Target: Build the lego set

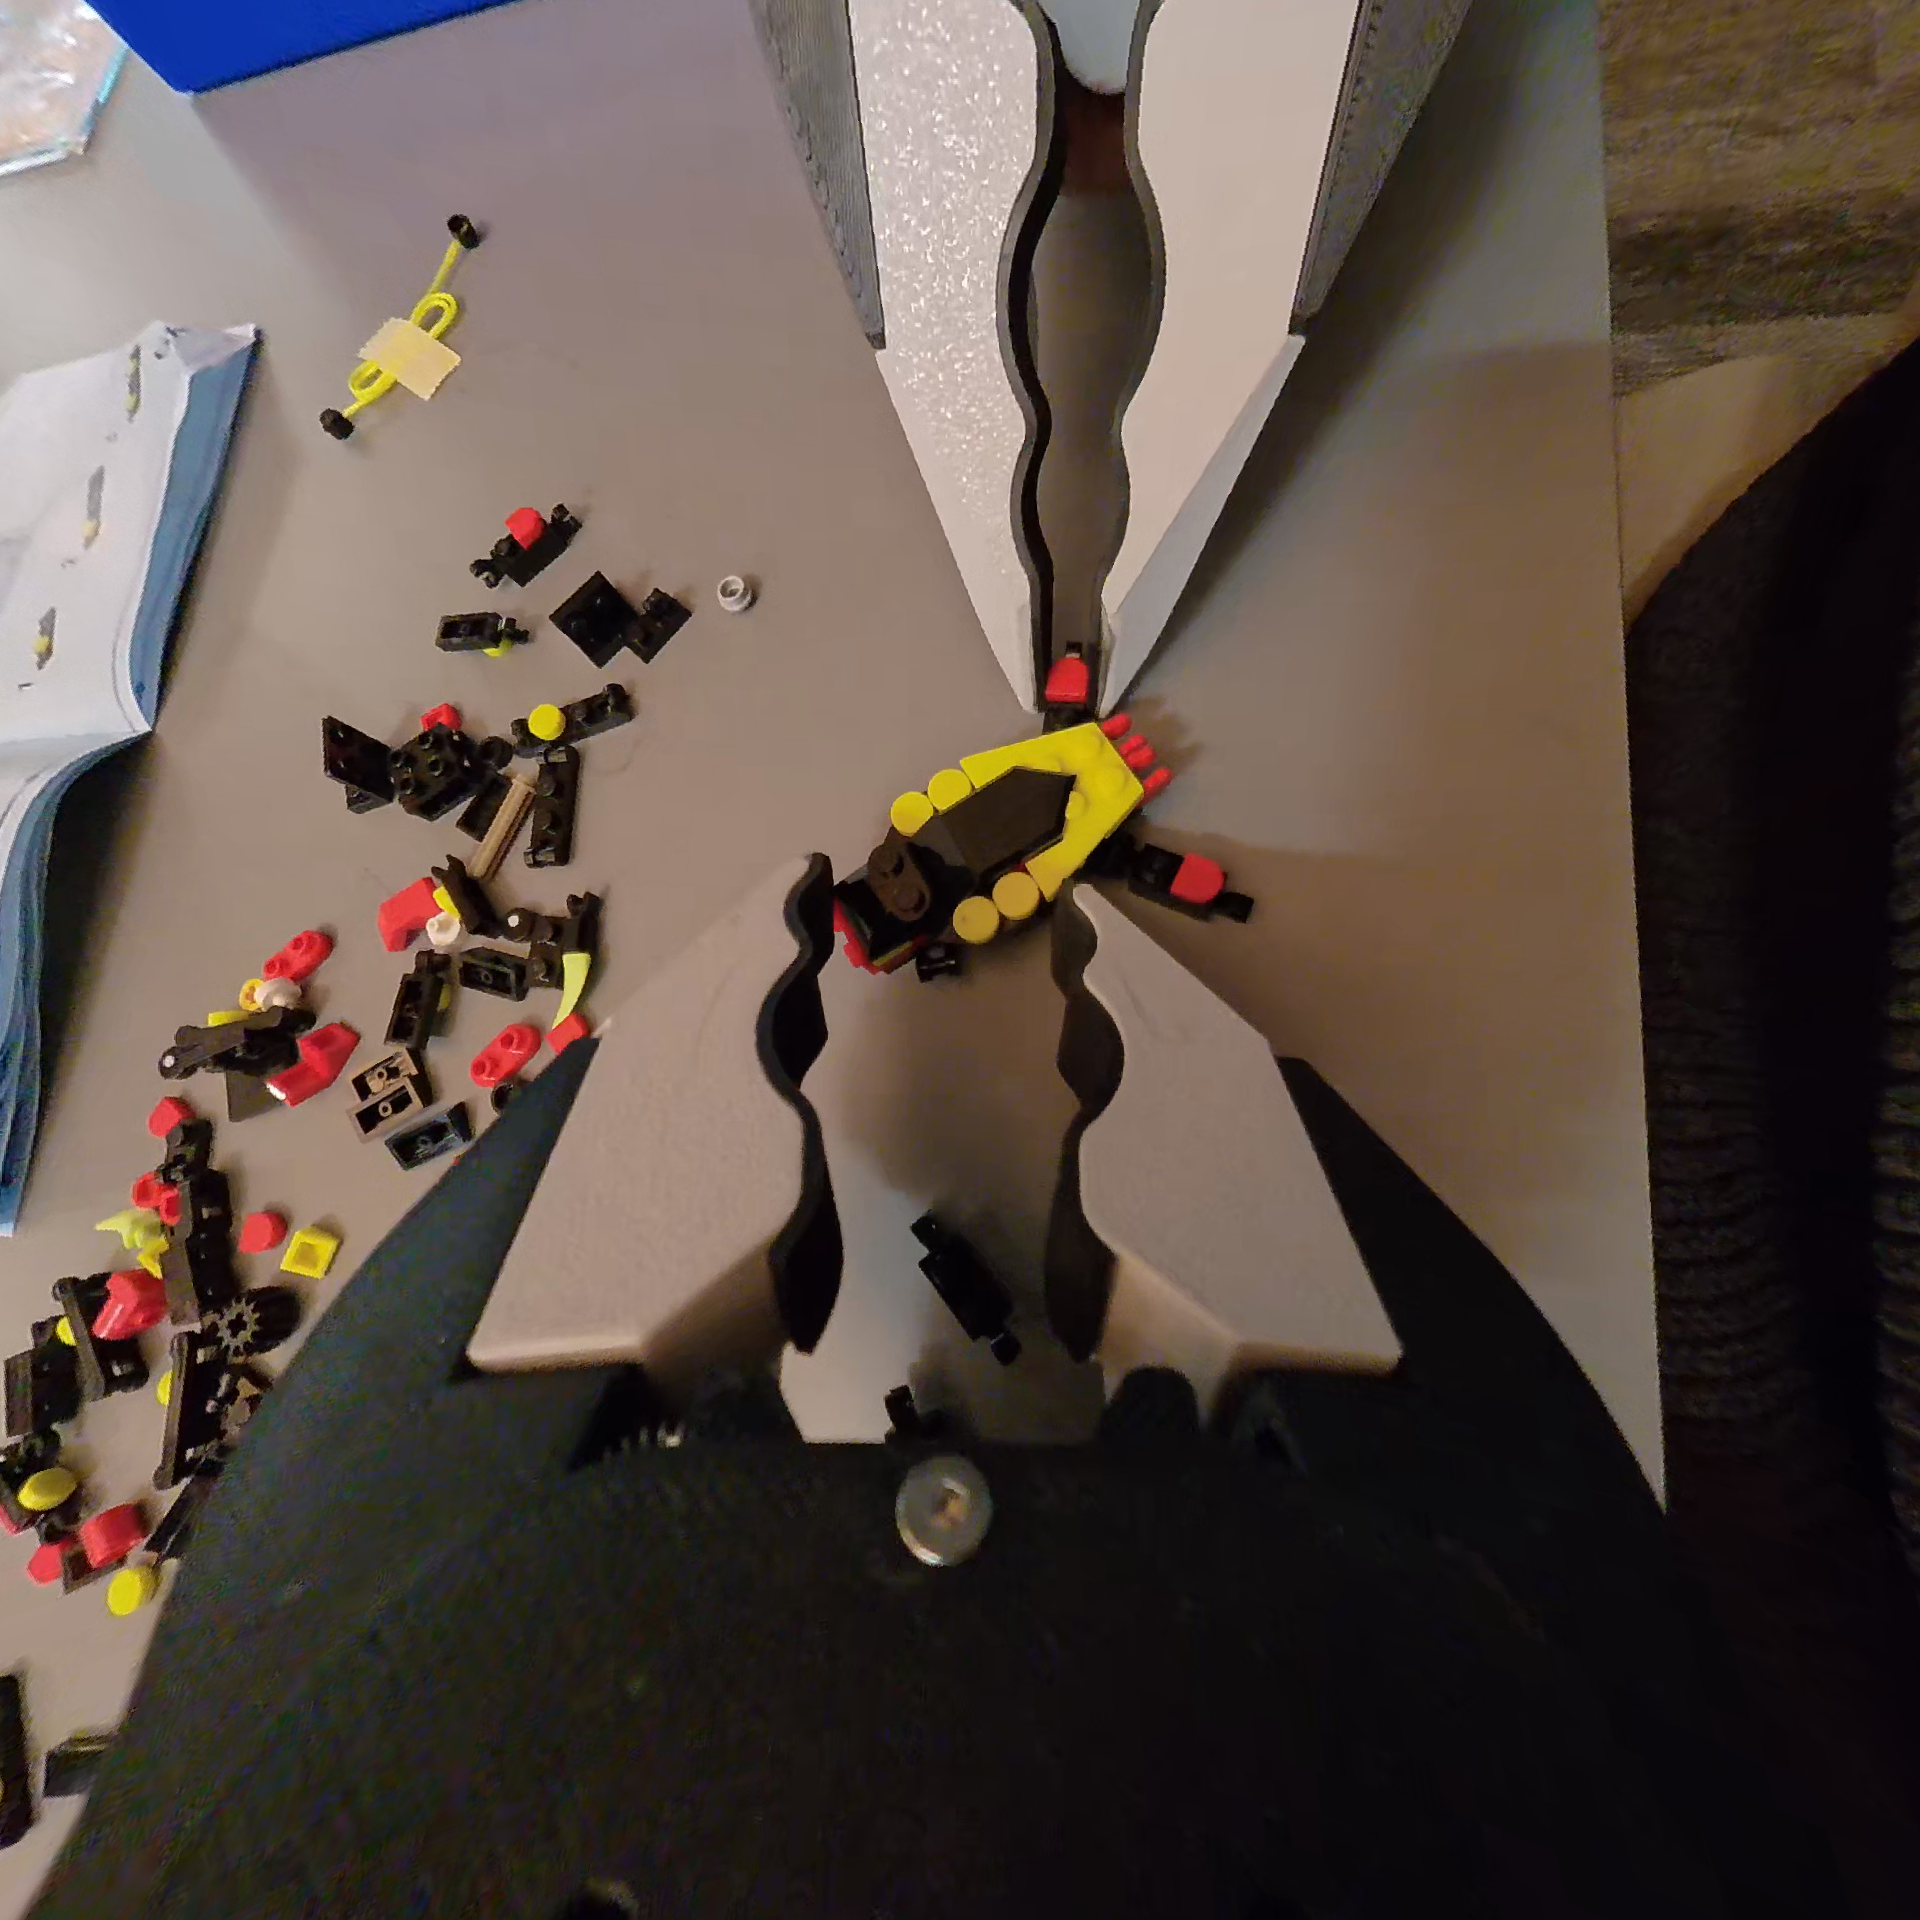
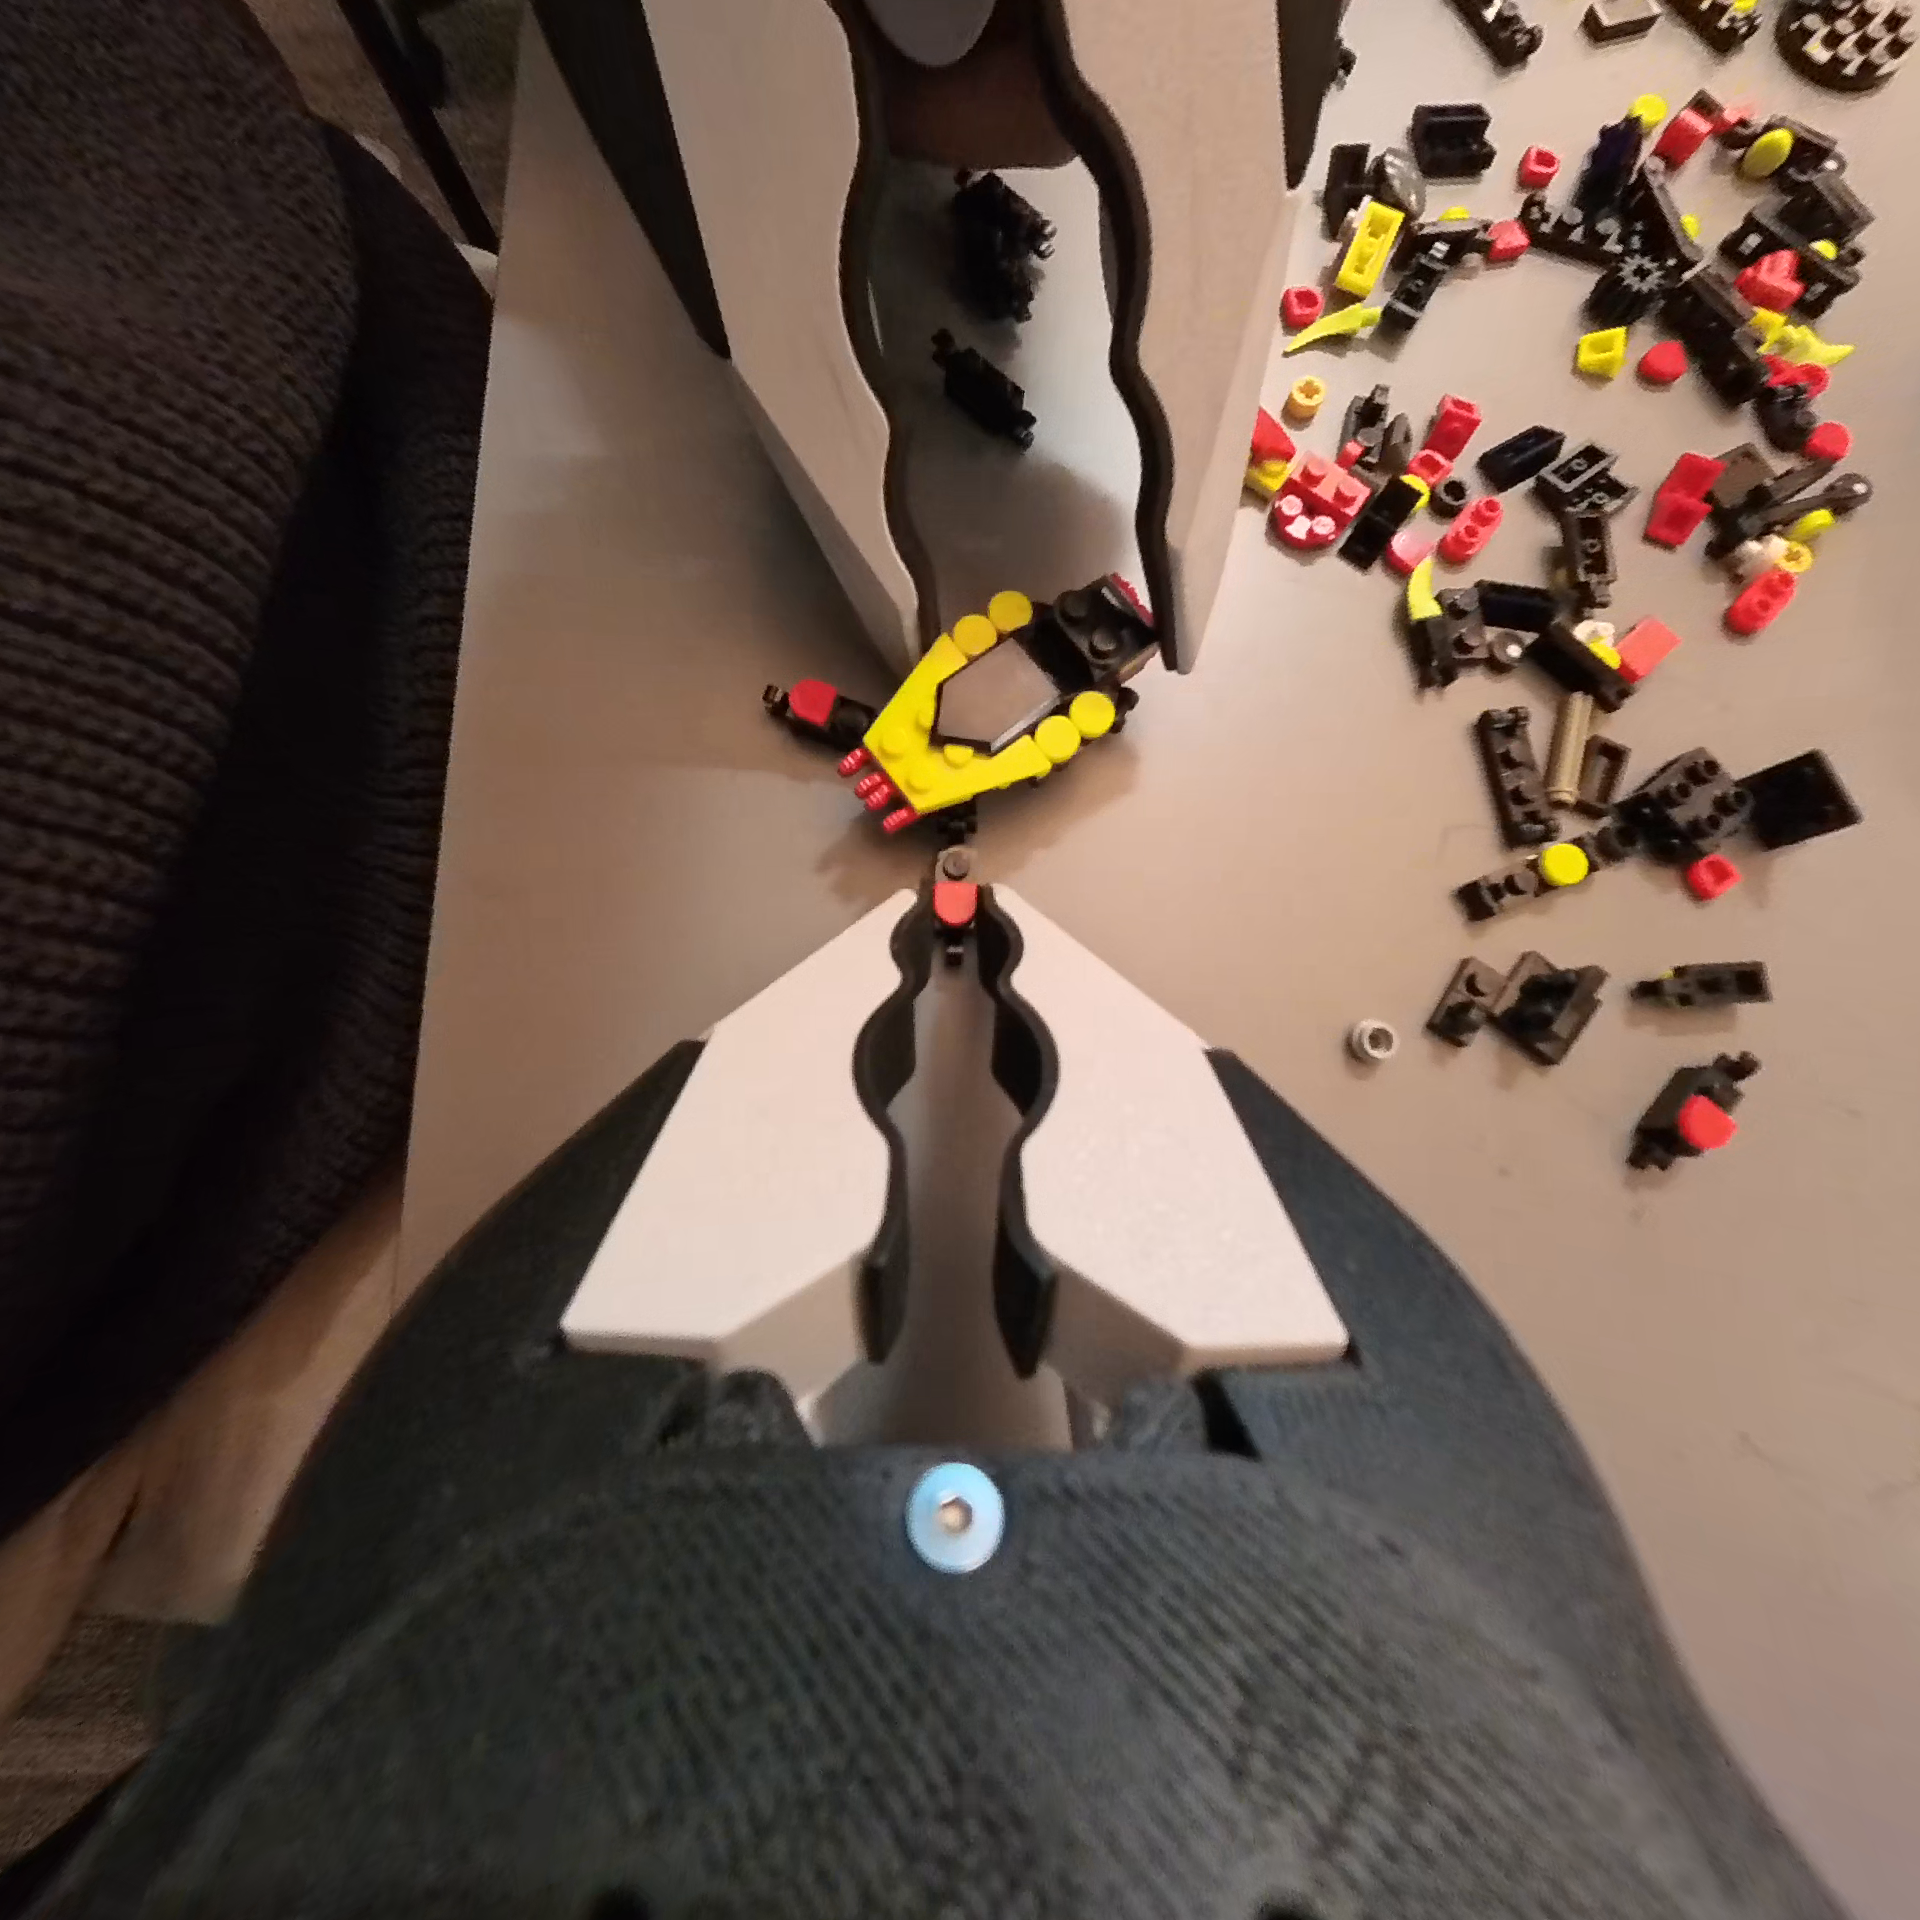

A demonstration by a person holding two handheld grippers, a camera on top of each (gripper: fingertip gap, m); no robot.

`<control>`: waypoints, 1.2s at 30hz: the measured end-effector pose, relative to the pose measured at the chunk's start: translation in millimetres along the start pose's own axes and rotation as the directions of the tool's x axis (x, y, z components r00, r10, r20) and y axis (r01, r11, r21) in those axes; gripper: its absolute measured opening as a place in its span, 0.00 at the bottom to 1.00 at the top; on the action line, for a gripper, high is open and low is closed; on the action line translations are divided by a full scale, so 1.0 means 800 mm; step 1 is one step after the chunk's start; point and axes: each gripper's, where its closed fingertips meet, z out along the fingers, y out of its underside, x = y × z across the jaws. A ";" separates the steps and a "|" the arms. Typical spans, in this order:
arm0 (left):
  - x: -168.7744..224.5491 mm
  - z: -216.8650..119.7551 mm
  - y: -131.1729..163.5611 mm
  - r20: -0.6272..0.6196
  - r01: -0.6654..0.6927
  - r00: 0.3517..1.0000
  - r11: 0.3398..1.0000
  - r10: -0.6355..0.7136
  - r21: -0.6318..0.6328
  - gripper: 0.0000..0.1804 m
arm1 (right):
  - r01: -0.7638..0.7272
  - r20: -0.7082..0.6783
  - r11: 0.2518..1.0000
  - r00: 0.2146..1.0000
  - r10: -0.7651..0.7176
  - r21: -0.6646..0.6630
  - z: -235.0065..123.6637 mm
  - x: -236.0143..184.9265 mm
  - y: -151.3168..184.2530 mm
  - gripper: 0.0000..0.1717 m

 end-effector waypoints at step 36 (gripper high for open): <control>-0.013 -0.031 -0.001 0.053 0.225 0.972 0.973 -0.227 0.046 0.28 | -0.185 -0.152 0.983 0.971 0.183 0.002 -0.001 0.000 0.002 0.04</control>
